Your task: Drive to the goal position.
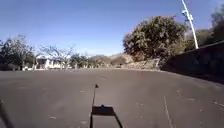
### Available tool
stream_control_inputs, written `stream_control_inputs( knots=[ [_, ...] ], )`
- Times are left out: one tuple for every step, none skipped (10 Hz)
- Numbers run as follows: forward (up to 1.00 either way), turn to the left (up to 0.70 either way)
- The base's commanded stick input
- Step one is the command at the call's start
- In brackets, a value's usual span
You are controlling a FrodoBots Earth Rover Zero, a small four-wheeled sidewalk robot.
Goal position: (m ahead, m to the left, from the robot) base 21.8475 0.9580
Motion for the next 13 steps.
stream_control_inputs(
  knots=[
    [1.00, 0.00],
    [1.00, 0.00],
    [1.00, 0.00],
    [0.00, 0.00],
    [0.00, 0.00],
    [0.00, 0.00],
    [0.00, 0.00],
    [0.00, 0.00],
    [0.00, 0.00],
    [0.00, 0.00],
    [0.00, 0.00],
    [0.00, 0.00],
    [1.00, 0.00]
  ],
)
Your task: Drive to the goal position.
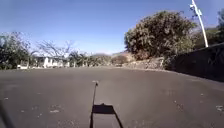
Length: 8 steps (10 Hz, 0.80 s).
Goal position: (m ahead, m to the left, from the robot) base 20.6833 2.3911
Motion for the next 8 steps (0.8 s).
stream_control_inputs(
  knots=[
    [1.00, 0.00],
    [1.00, 0.00],
    [1.00, 0.00],
    [1.00, 0.00],
    [1.00, 0.00],
    [1.00, 0.00],
    [1.00, 0.00],
    [1.00, 0.00]
  ],
)
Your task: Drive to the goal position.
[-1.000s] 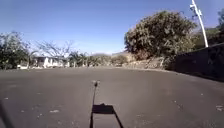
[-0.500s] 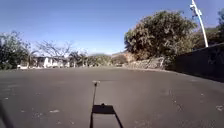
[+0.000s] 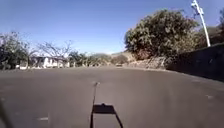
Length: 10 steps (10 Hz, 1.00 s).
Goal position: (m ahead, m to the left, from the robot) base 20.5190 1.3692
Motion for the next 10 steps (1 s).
stream_control_inputs(
  knots=[
    [1.00, 0.00],
    [1.00, 0.00],
    [1.00, 0.00],
    [1.00, 0.00],
    [1.00, 0.00],
    [1.00, 0.00],
    [1.00, 0.00],
    [1.00, 0.00],
    [1.00, 0.00],
    [1.00, 0.00]
  ],
)
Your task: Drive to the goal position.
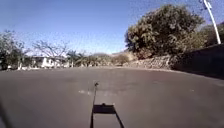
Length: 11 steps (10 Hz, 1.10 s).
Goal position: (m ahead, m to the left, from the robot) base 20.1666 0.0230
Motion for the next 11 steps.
stream_control_inputs(
  knots=[
    [1.00, 0.00],
    [1.00, 0.00],
    [1.00, 0.00],
    [1.00, 0.00],
    [1.00, 0.00],
    [1.00, 0.00],
    [1.00, 0.00],
    [1.00, 0.00],
    [1.00, 0.00],
    [1.00, 0.00],
    [1.00, 0.00]
  ],
)
